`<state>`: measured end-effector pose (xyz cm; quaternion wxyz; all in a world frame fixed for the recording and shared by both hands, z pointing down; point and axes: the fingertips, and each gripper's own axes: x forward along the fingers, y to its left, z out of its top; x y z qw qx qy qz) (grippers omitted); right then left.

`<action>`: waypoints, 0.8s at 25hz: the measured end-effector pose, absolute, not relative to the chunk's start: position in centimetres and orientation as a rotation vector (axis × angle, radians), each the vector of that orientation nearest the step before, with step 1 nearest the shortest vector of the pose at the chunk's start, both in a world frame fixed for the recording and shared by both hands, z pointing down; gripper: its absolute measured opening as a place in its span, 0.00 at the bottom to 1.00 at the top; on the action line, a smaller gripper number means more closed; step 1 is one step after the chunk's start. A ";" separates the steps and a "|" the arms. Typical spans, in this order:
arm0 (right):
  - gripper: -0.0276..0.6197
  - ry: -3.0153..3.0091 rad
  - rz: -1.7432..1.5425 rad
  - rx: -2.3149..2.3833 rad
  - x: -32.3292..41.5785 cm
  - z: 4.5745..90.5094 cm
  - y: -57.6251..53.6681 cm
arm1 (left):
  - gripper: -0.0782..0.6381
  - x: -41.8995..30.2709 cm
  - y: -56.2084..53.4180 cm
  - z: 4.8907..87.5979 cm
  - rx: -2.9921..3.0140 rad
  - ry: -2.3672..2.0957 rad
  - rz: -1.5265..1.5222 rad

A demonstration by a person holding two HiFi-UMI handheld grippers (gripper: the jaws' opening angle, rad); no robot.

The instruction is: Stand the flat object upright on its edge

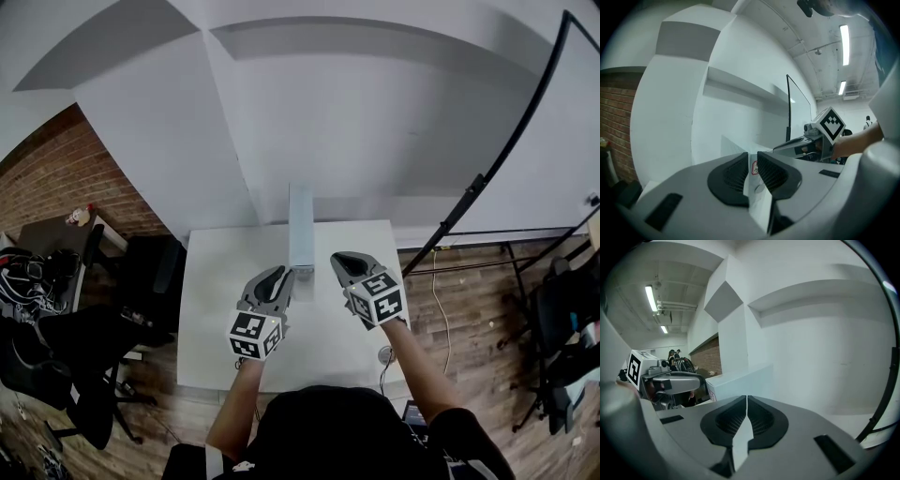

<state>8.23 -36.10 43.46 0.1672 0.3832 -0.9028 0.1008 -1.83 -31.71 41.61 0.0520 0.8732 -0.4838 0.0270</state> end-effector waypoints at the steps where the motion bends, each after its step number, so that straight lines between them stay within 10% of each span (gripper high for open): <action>1: 0.11 -2.574 0.291 1.100 8.4 43.3 -36.0 | 0.20 -1.7 -31.7 41.4 2.661 -1.476 0.084; 20: 0.10 -2.726 0.246 1.165 9.0 39.4 -35.2 | 0.13 0.1 -32.0 38.6 2.768 -1.483 0.053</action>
